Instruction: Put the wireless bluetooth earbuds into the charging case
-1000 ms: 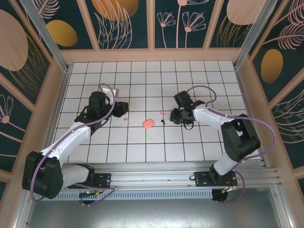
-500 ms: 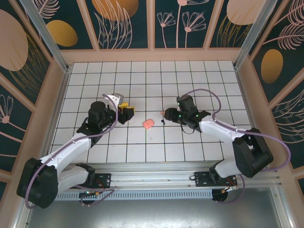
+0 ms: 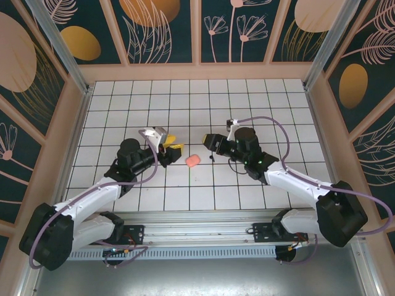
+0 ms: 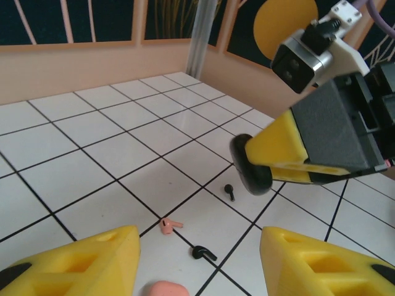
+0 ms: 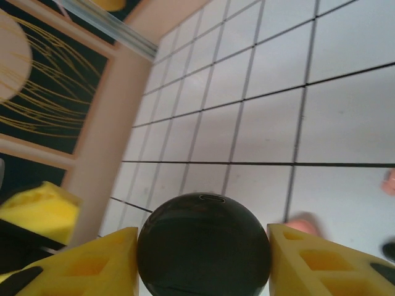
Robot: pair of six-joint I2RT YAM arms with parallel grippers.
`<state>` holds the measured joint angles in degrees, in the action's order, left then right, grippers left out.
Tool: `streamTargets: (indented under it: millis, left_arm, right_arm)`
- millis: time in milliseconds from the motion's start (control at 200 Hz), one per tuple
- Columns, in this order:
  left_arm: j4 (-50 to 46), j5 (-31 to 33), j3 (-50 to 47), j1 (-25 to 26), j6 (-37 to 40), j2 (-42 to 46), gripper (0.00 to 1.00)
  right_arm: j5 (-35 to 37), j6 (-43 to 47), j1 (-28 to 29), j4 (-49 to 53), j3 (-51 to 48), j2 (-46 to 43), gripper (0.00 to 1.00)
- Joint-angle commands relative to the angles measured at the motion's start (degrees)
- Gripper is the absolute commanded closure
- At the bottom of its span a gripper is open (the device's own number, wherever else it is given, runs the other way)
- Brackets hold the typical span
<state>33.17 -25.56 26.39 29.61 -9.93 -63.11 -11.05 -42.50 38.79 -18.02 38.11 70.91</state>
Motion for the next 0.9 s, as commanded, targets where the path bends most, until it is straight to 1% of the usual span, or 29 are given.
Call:
streamTargets:
  millis: [0, 220, 420, 686, 896]
  left_arm:
    - [3.1, -1.7, 0.8, 1.3, 2.3, -0.9, 0.47]
    - [3.6, -2.3, 2.8, 3.8, 3.5, -3.5, 0.46]
    - [3.6, -0.4, 5.2, 6.9, 4.4, -5.7, 0.44]
    - [5.9, 1.5, 5.8, 7.4, 2.4, -6.9, 0.44]
    - [6.0, 1.8, 5.8, 7.5, 2.3, -6.2, 0.48]
  right_arm:
    - [-0.8, -2.5, 1.4, -7.5, -1.6, -2.1, 0.51]
    - [-1.1, -4.4, 3.3, -12.1, -2.1, -2.6, 0.51]
    - [-1.0, -4.7, 5.5, -13.6, -1.1, -1.8, 0.51]
    - [-2.1, -5.0, 7.0, -15.2, -0.9, -1.5, 0.52]
    - [-3.6, -5.3, 7.3, -16.0, -0.8, -1.3, 0.51]
